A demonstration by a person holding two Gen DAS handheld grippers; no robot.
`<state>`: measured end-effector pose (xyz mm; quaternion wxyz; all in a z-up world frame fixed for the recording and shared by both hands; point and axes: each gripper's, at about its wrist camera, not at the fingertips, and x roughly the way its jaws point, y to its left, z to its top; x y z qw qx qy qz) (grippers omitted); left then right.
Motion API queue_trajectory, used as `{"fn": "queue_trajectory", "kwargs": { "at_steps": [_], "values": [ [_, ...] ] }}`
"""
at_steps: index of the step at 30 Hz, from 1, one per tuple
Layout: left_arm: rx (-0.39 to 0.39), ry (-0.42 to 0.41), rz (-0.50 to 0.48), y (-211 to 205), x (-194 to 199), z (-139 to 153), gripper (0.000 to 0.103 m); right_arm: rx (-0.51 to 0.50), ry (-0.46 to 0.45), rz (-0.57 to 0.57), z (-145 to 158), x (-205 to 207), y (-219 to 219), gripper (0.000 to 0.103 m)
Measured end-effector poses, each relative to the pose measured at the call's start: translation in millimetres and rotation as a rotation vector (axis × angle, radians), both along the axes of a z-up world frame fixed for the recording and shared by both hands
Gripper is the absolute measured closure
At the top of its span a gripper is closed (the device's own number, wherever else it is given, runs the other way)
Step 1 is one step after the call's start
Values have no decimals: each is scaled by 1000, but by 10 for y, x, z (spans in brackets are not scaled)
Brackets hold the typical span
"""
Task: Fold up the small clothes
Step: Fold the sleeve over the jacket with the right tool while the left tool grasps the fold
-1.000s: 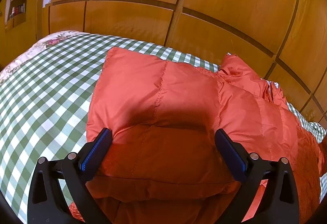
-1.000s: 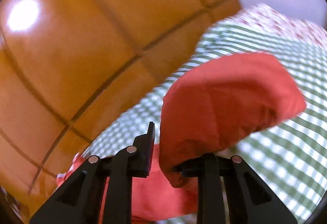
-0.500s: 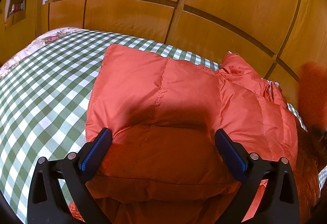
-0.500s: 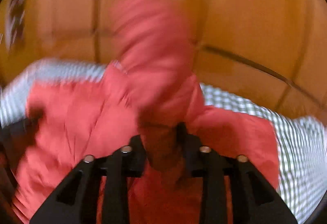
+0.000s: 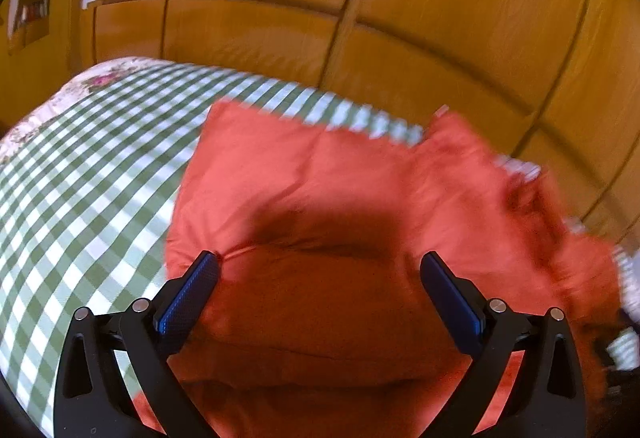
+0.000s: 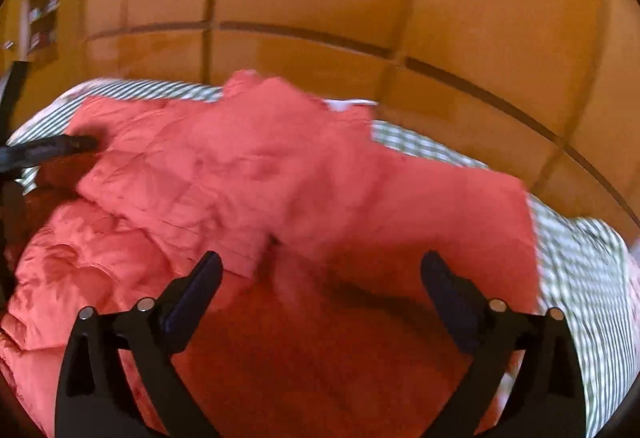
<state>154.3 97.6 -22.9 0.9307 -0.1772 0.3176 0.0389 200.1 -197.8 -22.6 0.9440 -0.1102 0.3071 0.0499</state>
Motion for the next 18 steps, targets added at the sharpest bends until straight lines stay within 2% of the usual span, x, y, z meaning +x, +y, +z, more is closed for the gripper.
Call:
{"fn": "queue_trajectory", "kwargs": {
  "at_steps": [2, 5, 9, 14, 16, 17, 18],
  "values": [
    [-58, -79, -31, -85, -80, 266, 3, -53, -18, -133, -15, -32, -160, 2],
    [-95, -106, -129, -364, 28, 548, 3, -62, 15, -315, -117, 8, -428, 2],
    [-141, -28, -289, -852, 405, 579, 3, 30, 75, -445, -172, 112, -745, 2],
    [-173, 107, -351, -1297, 892, 352, 4, 179, 88, -498, -233, 137, -1007, 2],
    [-214, 144, -369, -1424, 1040, 209, 23, 230, 85, -505, -228, 89, -1094, 2],
    [-220, 177, -372, -1470, 1106, 136, 51, 256, 85, -507, -233, 71, -1144, 2],
    [-240, 201, -379, -1488, 1136, 79, 74, 283, 86, -508, -242, 47, -1194, 2]
  ]
}}
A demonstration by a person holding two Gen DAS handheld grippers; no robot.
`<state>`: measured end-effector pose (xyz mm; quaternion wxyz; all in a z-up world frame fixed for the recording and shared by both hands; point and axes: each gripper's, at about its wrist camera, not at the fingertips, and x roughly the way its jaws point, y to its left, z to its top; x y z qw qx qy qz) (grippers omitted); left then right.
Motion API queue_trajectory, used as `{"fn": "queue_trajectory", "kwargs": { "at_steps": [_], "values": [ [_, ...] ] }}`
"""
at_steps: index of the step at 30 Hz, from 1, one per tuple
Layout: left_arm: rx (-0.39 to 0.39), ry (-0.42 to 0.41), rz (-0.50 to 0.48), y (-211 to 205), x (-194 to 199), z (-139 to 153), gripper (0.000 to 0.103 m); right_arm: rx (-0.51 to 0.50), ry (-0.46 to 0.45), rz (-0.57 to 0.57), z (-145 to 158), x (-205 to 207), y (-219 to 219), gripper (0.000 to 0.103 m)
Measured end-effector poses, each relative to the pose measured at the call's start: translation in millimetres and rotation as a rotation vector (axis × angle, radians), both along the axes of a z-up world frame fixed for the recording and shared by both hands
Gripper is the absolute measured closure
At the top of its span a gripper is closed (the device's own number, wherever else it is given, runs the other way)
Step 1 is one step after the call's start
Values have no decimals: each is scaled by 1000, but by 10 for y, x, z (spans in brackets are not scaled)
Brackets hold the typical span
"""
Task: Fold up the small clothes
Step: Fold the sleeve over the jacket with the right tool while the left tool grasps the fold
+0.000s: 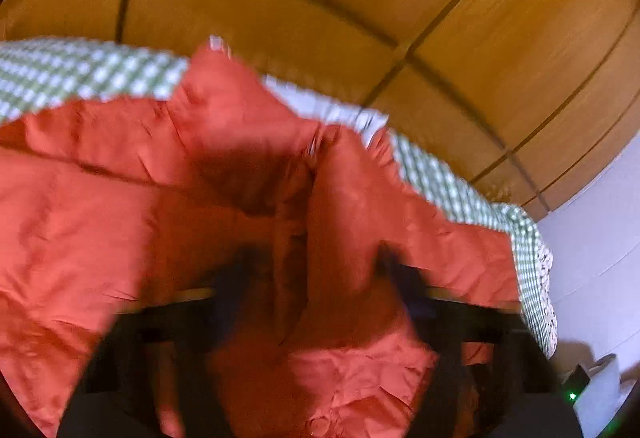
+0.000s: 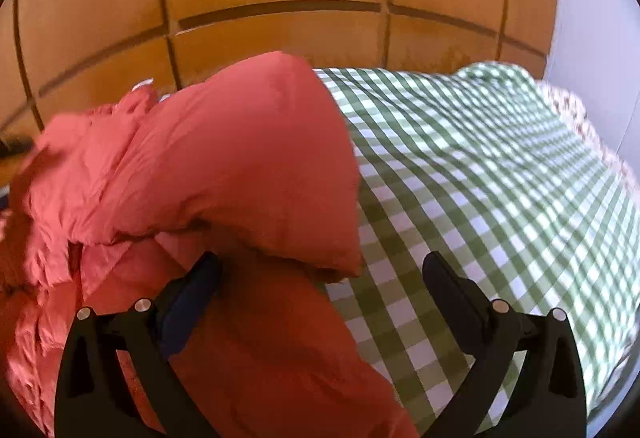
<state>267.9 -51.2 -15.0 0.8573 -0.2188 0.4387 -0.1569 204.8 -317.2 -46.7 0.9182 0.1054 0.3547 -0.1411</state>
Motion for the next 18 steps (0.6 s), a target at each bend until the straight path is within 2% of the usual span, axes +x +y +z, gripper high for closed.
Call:
{"fn": "queue_trajectory", "kwargs": {
  "at_steps": [1, 3, 6, 8, 12, 14, 18],
  "values": [
    [-47, 25, -5, -1, 14, -46, 78, 35, -2, -7, -16, -17, -69, 2],
    [-98, -14, 10, 45, -78, 12, 94, 95, -13, -42, -35, -90, -204, 2],
    [-109, -113, 30, 238, -269, 236, 96, 176, -35, -114, -69, -167, -372, 2],
    [-76, -159, 62, 415, -420, 310, 96, 199, -28, -126, -84, -176, -411, 2],
    [42, -131, 101, 566, -596, 58, 96, 180, -5, -121, -79, -159, -388, 2],
    [39, -87, 110, 632, -647, -187, 96, 185, 4, -117, -84, -156, -388, 2],
    [13, -120, 116, 667, -723, -369, 96, 208, 31, -106, -110, -111, -439, 2]
  ]
}}
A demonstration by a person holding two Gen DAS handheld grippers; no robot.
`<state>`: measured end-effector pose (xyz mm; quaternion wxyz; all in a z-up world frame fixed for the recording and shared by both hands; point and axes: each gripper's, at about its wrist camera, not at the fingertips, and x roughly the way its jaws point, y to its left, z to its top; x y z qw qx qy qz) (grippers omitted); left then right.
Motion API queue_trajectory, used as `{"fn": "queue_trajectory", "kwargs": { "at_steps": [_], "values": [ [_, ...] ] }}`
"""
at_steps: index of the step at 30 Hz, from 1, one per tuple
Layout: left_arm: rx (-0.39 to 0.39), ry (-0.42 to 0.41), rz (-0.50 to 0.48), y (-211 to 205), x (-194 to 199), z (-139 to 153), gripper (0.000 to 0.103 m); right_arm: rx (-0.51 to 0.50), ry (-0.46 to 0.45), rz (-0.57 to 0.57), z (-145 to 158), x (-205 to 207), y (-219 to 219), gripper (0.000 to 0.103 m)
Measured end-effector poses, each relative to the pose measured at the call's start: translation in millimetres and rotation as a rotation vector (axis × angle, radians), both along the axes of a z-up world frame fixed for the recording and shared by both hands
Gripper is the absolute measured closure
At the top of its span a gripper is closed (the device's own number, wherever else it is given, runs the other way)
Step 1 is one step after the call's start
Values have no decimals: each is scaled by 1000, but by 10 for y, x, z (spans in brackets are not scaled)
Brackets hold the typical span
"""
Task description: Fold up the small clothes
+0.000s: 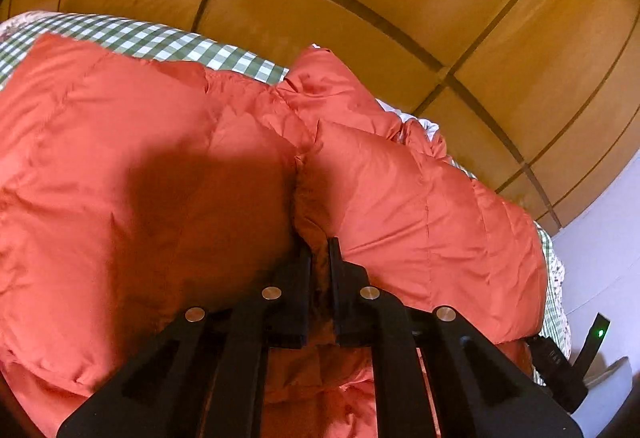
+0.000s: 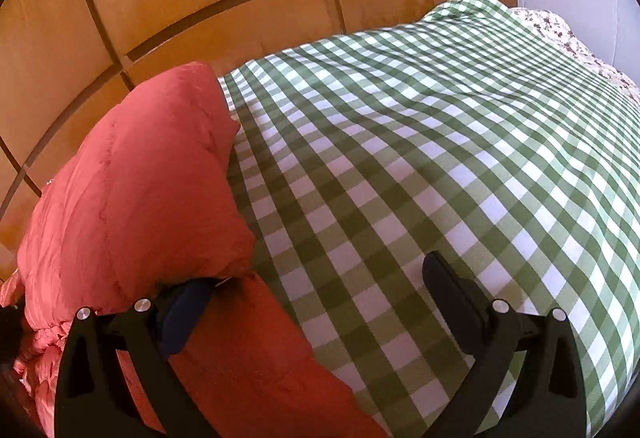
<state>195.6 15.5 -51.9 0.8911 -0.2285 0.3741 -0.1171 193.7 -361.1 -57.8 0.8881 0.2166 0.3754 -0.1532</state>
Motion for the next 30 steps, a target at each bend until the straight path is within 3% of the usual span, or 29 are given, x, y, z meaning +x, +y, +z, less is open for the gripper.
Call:
{"fn": "queue_trajectory", "kwargs": {
  "at_steps": [3, 7, 9, 13, 15, 19, 23, 26, 30],
  "values": [
    [-18, -16, 2, 8, -17, -51, 96, -8, 20, -31, 125, -140, -53, 2],
    [-20, -20, 3, 49, -30, -74, 96, -111, -129, -59, 501, -389, 26, 2],
    [-17, -22, 2, 53, -53, -86, 96, -160, -199, -4, 692, -327, 142, 2],
    [-21, -23, 0, 51, -48, -90, 95, -213, -214, 129, 803, 111, 394, 2],
    [-16, -23, 1, 46, -47, -94, 95, -255, -203, 170, 752, 325, 506, 2],
    [-4, -22, -9, 27, -45, -95, 90, -346, -66, 197, 390, 812, 530, 2],
    [30, -23, -44, -75, -8, -97, 78, -248, -4, 157, 165, 901, 340, 2],
    [73, -15, -58, -158, 68, -122, 78, -254, 22, 149, 102, 943, 343, 2],
    [61, 1, -71, -156, 238, -180, 78, -236, 36, 150, 58, 1033, 304, 2]
  ]
}}
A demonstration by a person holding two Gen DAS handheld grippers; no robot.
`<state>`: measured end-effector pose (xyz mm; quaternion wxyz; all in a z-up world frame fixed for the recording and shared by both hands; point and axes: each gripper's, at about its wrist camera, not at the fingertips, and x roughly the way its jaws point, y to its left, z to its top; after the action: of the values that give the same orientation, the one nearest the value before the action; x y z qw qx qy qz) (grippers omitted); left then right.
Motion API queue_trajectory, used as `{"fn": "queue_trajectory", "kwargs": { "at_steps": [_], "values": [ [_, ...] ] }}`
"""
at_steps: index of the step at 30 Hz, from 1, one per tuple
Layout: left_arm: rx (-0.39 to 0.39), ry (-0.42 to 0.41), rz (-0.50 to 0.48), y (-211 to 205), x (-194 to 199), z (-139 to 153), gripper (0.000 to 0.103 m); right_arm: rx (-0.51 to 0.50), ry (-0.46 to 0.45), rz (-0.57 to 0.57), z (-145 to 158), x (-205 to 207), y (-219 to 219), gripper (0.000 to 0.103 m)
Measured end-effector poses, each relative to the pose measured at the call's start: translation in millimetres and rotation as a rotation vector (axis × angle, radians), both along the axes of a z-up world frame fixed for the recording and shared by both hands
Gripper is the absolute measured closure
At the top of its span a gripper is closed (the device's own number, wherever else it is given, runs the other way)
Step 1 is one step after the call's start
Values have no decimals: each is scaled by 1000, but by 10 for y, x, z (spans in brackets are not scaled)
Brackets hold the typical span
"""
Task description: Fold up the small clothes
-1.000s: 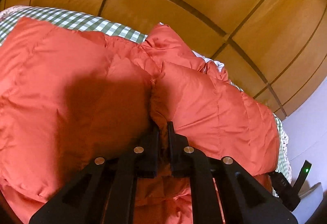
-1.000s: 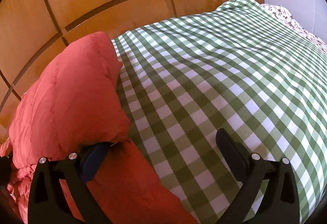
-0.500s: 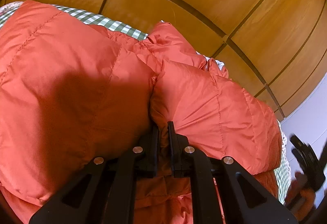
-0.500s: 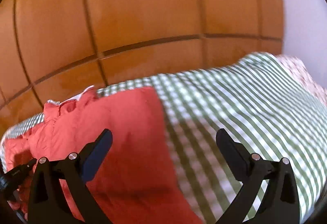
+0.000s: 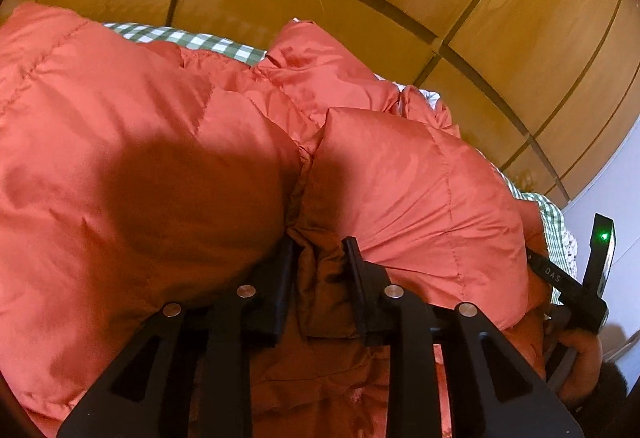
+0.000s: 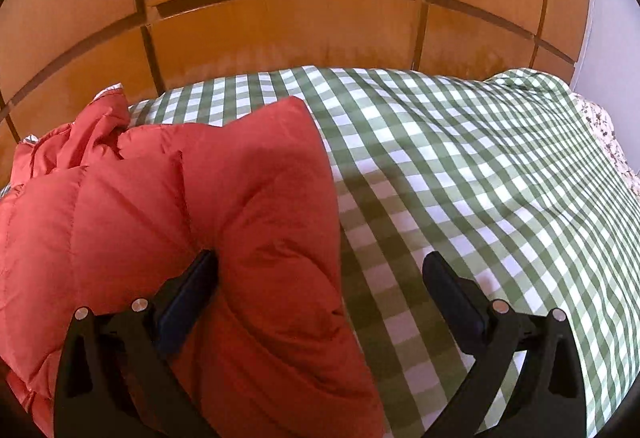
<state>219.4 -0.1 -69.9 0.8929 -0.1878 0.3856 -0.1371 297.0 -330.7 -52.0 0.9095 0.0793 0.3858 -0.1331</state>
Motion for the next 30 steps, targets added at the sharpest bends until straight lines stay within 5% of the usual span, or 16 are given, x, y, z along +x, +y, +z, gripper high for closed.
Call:
{"fn": "queue_trajectory", "kwargs": {
  "at_steps": [10, 16, 19, 21, 22, 25, 30],
  "values": [
    [11, -1, -25, -31, 505, -73, 78, 62, 18, -1, -85, 450, -149, 2],
    [8, -2, -25, 17, 472, -34, 78, 110, 22, 7, -93, 487, -205, 2],
    [28, 2, -10, 32, 325, 67, 60, 143, 37, 18, -65, 459, -245, 2],
    [47, -8, -15, 48, 151, 172, 19, 145, 54, 33, -29, 403, -264, 2],
    [60, -22, -19, 64, 26, 235, 12, 136, 60, 39, 1, 344, -264, 2],
    [107, -58, 3, 143, -268, 339, 9, 87, 58, 47, 117, 121, -224, 2],
    [63, -2, 64, 552, -684, 349, 9, 74, 35, 100, 268, -352, -177, 2]
  ]
}}
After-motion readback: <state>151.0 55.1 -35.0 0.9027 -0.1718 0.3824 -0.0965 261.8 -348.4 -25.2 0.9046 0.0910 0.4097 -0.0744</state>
